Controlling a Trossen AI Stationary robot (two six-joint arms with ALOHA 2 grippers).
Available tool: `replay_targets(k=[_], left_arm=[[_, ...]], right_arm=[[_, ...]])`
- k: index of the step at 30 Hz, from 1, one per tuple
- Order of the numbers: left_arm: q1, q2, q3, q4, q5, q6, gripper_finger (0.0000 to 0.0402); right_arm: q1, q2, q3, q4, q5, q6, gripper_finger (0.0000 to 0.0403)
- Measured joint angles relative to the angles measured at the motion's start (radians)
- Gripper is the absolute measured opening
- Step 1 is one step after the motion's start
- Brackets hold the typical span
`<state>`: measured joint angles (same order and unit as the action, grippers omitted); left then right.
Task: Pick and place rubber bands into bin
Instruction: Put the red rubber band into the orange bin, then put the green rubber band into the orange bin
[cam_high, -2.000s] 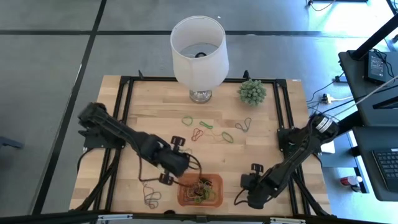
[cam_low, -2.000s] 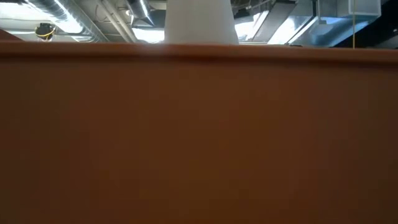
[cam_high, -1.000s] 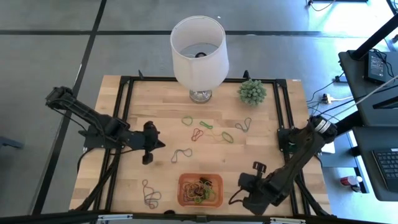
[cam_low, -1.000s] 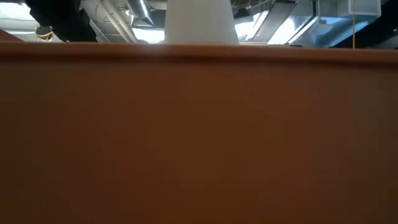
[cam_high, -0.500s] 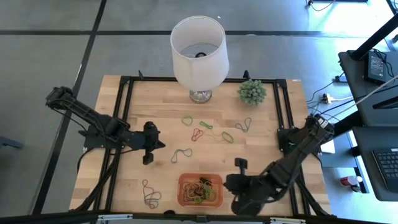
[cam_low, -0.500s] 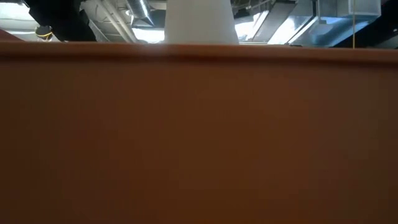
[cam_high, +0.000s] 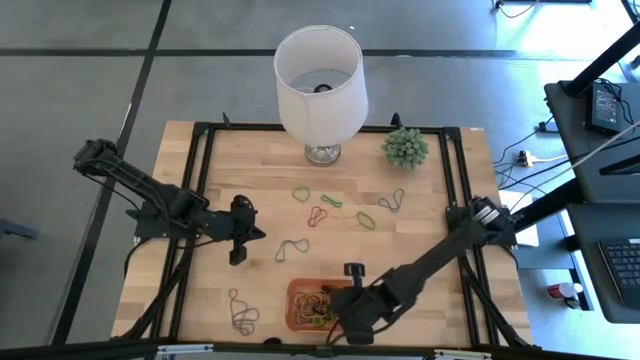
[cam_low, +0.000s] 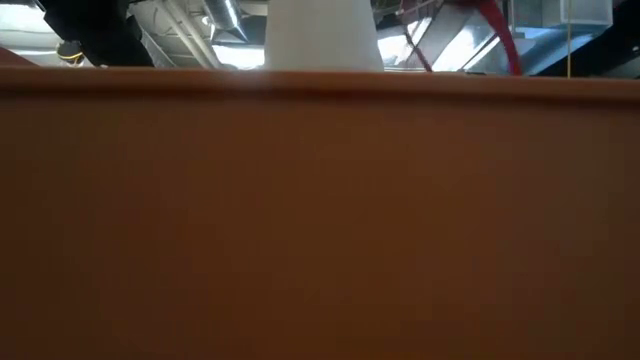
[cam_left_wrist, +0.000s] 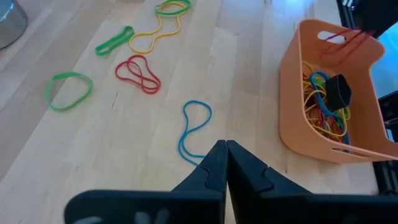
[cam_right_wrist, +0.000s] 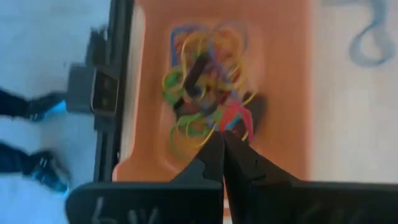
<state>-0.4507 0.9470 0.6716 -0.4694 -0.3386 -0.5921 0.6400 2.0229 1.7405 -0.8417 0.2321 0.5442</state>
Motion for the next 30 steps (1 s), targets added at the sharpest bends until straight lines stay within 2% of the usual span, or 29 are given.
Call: replay_targets(k=[7, 12, 24, 30], left_arm=[[0.000, 0.000, 0.000, 0.000, 0.000, -0.006, 0.0005], [0.000, 0.000, 0.000, -0.001, 0.000, -0.008, 0.0003], [0.000, 0.000, 0.000, -0.001, 0.000, -0.007, 0.0003], [0.002, 0.000, 0.000, 0.003, 0.000, 0.010, 0.0003]], right_arm=[[-0.028, 0.056, 0.000, -0.022, -0.026, 0.000, 0.0002], [-0.037, 0.064, 0.000, -0.029, -0.027, -0.002, 0.0020], [-0.043, 0.011, 0.000, -0.148, -0.050, -0.032, 0.0117], [-0.045, -0.069, 0.000, -0.192, -0.039, -0.097, 0.0111]])
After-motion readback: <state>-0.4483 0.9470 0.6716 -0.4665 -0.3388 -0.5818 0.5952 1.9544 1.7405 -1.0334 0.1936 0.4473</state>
